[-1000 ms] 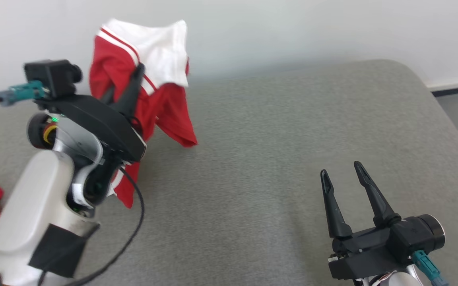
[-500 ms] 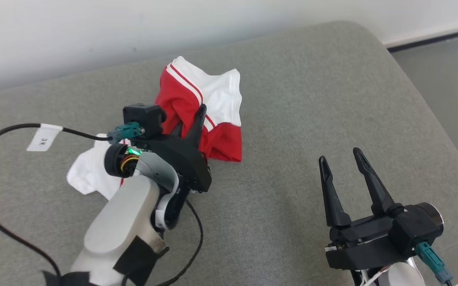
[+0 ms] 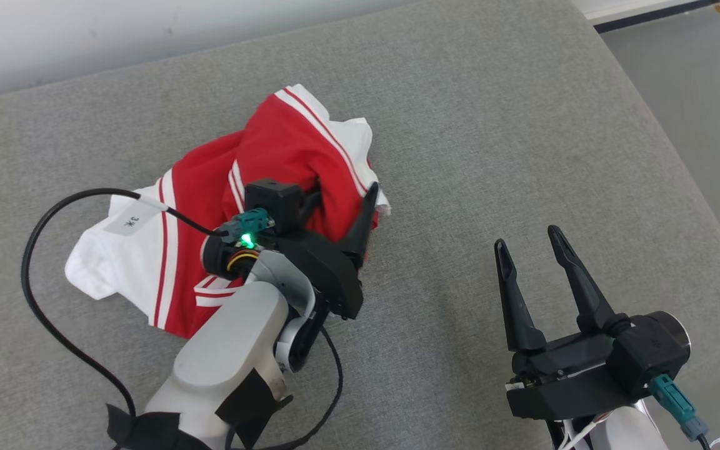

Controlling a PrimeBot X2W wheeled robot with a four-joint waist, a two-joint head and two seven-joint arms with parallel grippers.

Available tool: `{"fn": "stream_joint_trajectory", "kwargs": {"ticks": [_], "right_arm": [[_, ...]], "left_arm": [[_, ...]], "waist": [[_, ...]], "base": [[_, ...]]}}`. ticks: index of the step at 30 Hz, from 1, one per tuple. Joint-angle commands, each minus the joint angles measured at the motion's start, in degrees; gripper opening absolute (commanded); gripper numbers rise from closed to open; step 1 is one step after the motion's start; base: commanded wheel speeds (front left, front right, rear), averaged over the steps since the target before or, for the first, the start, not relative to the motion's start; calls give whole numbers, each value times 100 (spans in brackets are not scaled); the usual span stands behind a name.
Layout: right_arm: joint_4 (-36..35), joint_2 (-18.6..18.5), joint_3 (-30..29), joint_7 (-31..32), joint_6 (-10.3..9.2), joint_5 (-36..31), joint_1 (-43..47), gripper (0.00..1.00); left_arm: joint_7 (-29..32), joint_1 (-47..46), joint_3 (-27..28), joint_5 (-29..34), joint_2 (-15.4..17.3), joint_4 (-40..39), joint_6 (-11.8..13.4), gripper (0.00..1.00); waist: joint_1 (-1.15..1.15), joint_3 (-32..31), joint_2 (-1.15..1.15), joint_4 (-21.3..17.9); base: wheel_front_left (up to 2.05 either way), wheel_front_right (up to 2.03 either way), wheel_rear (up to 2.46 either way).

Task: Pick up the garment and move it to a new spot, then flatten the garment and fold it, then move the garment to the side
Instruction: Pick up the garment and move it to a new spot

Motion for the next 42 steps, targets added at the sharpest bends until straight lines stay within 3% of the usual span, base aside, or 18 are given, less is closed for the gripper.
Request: {"fn": "stream_joint_trajectory", "kwargs": {"ticks": [1, 8, 15, 19, 24, 33, 38, 42], "right_arm": [[33, 8, -7, -8, -12, -59, 44, 100], [106, 6, -39, -7, -12, -205, 177, 100], [238, 5, -23, -7, -12, -206, 298, 100], [407, 6, 15, -7, -12, -176, 311, 100], [504, 5, 29, -8, -12, -252, 406, 100], [450, 5, -60, -7, -12, -297, 683, 100], [356, 8, -93, -7, -12, -463, 830, 100], [317, -50, 11, -7, -12, -536, 993, 100]], "left_arm": [[-98, -53, -118, -85, -11, -85, -78, 100], [-425, 121, -204, 29, 41, -340, 22, 100], [-739, 721, -78, 318, 538, -936, 407, 100], [-815, 1249, 236, 478, 882, -1470, 645, 100], [-815, 2186, 1027, 831, 1146, -2422, 856, 100], [-817, 3750, 2013, 2008, 1153, -3842, 775, 100], [-818, 4368, 2194, 2577, 1129, -4031, 738, 100], [-818, 4823, 2399, 2722, 928, -4102, 705, 100]], "waist": [[-1, -161, -1, 197], [-1, -539, -1, 694], [-1, -977, -1, 1283], [-1, -1191, -1, 1576], [-1, -1453, -1, 1847], [-1, -1882, -1, 2118], [-1, -1987, -1, 2163], [-1, -2064, -1, 2147]], "base": [[0, 0, 0], [0, 0, 0], [0, 0, 0], [0, 0, 0], [0, 0, 0], [0, 0, 0], [0, 0, 0], [0, 0, 0]]}}
